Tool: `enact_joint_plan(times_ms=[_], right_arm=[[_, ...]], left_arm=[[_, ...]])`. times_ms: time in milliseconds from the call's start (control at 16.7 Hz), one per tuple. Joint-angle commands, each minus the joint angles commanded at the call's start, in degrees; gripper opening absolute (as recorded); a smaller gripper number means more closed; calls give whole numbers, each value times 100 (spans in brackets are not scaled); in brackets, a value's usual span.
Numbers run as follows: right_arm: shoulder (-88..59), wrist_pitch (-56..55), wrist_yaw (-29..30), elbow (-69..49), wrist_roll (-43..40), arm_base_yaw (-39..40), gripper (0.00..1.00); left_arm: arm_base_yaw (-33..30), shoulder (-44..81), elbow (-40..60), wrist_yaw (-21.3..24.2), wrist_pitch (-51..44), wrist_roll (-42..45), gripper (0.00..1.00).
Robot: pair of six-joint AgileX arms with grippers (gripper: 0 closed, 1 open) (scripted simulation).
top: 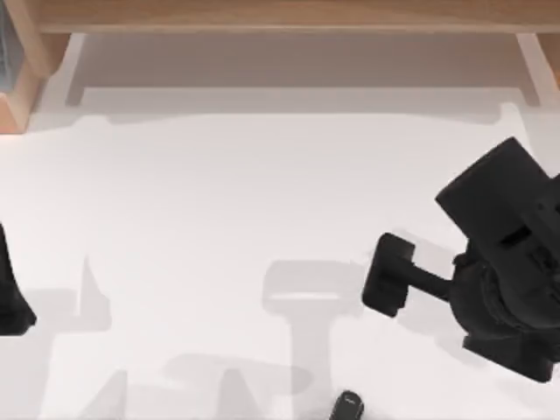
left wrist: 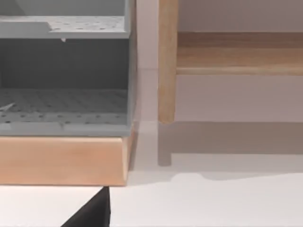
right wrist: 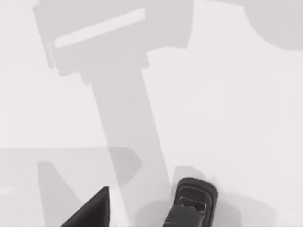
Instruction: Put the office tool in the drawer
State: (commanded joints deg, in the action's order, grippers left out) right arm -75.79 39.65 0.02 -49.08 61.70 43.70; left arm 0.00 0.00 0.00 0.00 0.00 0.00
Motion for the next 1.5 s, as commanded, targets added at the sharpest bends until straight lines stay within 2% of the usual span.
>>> enact_joint_plan(times_ms=[240, 480, 960, 1320, 1500], right_arm=[[-1667, 852, -11, -1087, 1352, 953, 100], [-2583, 1433, -2, -1798, 2168, 1608, 100], [-2729, 1509, -2, -1894, 2297, 1716, 100], [-3152, 570, 0, -1400, 2315, 1738, 100], [-3231, 433, 0, -1314, 2322, 1744, 100]], left_arm=[[0, 0, 0, 0, 0, 0, 100], [0, 0, 0, 0, 0, 0, 100], [0, 0, 0, 0, 0, 0, 100], [0, 0, 0, 0, 0, 0, 100], [0, 0, 0, 0, 0, 0, 100]])
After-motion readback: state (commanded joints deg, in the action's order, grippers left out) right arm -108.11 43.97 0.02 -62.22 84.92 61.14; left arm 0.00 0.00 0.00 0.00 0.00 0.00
